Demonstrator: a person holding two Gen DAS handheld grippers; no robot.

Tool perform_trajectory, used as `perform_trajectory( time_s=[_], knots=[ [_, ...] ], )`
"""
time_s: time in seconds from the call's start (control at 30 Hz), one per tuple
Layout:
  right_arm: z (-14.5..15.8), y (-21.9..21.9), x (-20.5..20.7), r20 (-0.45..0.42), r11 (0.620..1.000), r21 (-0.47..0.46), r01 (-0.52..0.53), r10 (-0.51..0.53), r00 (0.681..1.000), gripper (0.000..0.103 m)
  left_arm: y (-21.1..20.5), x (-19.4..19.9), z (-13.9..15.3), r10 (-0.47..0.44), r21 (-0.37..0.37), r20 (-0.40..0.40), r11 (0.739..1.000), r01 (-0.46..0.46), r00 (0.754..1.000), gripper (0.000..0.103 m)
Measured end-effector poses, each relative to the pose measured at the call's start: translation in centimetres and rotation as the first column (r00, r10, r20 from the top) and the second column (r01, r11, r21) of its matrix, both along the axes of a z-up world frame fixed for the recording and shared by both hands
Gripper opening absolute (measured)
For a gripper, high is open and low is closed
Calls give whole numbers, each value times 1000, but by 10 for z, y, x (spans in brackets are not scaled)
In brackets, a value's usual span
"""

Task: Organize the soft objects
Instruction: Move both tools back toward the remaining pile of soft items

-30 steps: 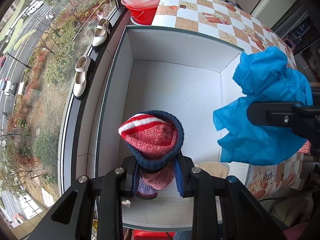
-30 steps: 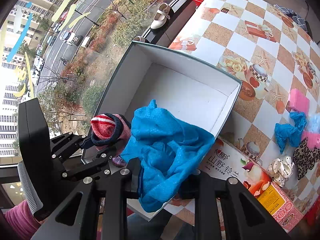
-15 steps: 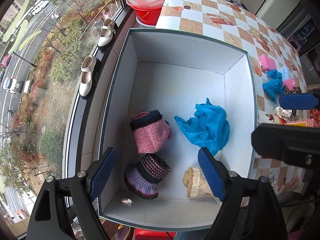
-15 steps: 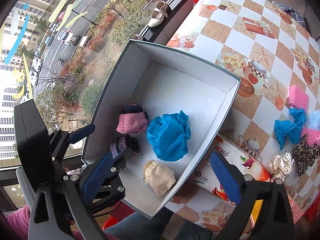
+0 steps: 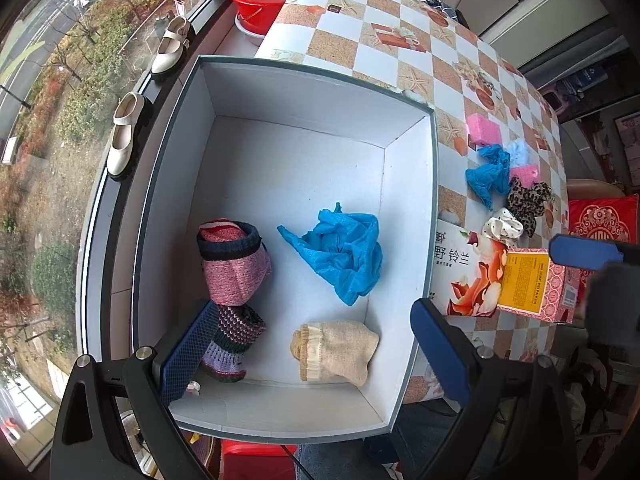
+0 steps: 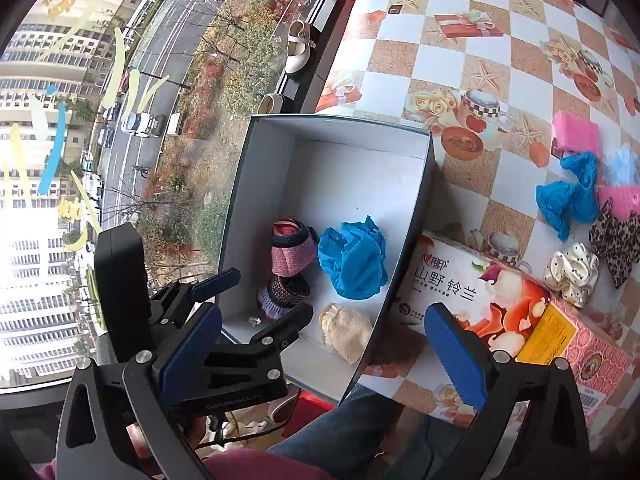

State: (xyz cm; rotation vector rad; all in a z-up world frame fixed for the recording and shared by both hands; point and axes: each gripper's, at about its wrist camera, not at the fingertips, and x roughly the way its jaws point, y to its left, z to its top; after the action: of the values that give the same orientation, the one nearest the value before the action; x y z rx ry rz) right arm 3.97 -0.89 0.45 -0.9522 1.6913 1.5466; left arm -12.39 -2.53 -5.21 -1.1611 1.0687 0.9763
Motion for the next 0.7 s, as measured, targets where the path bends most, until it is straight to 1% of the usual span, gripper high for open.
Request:
perform_trajectory(
  time_s=[0.1, 0.23, 0.33, 0.43, 0.57, 0.7],
  knots=[
    [10, -8, 25, -21, 998, -21, 51, -52, 998, 102, 4, 14, 5, -21, -3, 8, 1000, 21, 1000, 98],
    [24, -20, 71, -23, 989, -35, 144, -145, 989, 102, 8, 42, 12, -91, 11, -3, 996, 91, 996, 98],
    [32, -26, 113, 3, 973, -30, 227, -227, 974, 102, 12, 66, 17, -146, 19, -13, 989, 146, 989, 98],
    [35, -29, 157, 34, 949, -15, 314, -313, 949, 102, 17, 90, 19, -185, 15, -11, 983, 185, 983, 98],
    [27, -32, 211, 81, 913, -15, 408, -405, 911, 102, 22, 122, 21, -231, 5, -8, 973, 231, 973, 98],
    [1, -36, 252, 204, 902, -19, 431, -419, 885, 102, 29, 148, 18, -259, -16, -19, 966, 259, 966, 98]
  ],
)
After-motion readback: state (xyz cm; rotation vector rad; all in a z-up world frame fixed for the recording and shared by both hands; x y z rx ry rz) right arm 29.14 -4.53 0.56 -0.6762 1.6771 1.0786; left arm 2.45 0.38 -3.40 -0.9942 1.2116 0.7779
